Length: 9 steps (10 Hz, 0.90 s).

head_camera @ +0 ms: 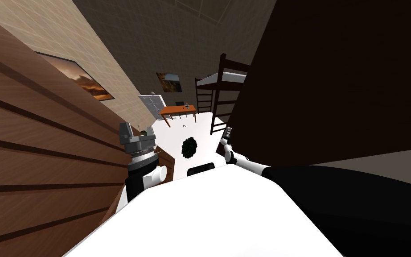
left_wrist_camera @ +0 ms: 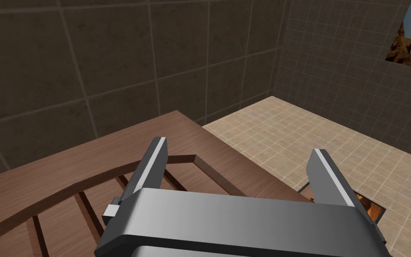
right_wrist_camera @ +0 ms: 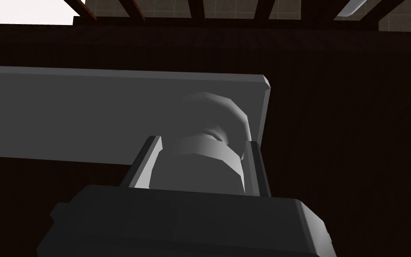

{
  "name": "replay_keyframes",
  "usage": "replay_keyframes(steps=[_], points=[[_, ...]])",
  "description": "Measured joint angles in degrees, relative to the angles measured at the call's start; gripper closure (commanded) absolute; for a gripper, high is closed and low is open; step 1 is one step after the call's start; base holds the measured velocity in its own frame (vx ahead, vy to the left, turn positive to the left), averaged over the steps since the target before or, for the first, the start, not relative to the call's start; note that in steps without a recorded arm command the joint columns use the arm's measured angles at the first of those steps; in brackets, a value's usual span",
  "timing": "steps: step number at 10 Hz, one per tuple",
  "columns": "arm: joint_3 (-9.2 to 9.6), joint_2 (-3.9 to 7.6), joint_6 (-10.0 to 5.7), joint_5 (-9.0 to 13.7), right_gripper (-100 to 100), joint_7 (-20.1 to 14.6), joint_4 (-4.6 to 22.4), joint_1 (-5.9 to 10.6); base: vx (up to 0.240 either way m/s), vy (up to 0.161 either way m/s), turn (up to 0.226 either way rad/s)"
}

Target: Push the door open

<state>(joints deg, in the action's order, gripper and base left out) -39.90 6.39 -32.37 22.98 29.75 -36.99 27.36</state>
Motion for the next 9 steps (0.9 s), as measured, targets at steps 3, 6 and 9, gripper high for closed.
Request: replay_keyframes(steps=[3, 6, 9], points=[[-3.85, -0.77, -3.58, 1.5, 100, 3.2, 0.8, 0.93, 0.045, -0.120, 0.178], [-7.71, -1.66, -5.24, 2.9, 100, 6.8, -0.2, 1.79, 0.043, -0.099, 0.153], [-11.16, -1.85, -8.54, 4.3, 100, 9.5, 1.3, 3.13, 0.031, -0.108, 0.157]])
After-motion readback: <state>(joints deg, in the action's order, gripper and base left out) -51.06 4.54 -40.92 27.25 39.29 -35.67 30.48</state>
